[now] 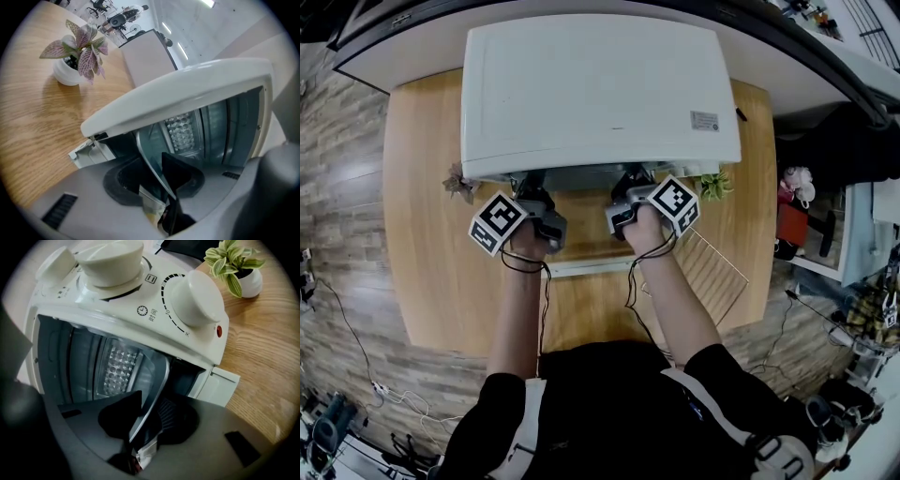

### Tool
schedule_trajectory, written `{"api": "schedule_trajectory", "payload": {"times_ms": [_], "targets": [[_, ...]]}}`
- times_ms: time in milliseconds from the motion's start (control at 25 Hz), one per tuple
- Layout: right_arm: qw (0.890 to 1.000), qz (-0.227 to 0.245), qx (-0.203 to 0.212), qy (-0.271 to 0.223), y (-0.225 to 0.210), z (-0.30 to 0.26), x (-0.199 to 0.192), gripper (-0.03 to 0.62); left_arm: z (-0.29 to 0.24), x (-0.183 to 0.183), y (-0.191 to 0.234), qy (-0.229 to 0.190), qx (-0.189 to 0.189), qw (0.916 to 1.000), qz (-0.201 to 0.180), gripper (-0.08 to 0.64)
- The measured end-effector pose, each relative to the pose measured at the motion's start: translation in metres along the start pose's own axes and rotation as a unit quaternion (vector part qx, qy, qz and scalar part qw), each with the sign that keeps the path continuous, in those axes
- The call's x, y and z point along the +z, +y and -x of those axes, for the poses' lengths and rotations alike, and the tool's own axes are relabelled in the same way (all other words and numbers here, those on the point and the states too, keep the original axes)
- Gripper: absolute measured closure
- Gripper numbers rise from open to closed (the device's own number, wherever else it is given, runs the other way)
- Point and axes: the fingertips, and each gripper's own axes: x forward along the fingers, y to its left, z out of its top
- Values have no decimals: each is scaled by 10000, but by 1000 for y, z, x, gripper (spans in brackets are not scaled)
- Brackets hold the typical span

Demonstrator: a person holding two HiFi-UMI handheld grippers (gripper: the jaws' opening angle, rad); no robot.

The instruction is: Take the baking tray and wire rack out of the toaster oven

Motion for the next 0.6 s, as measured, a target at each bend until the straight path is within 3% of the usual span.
{"api": "schedule_trajectory", "payload": {"times_ms": [600], "targets": [[9999, -39, -88, 102, -12, 36, -18, 485, 35, -22, 8, 43, 104, 9999, 89, 431]]}}
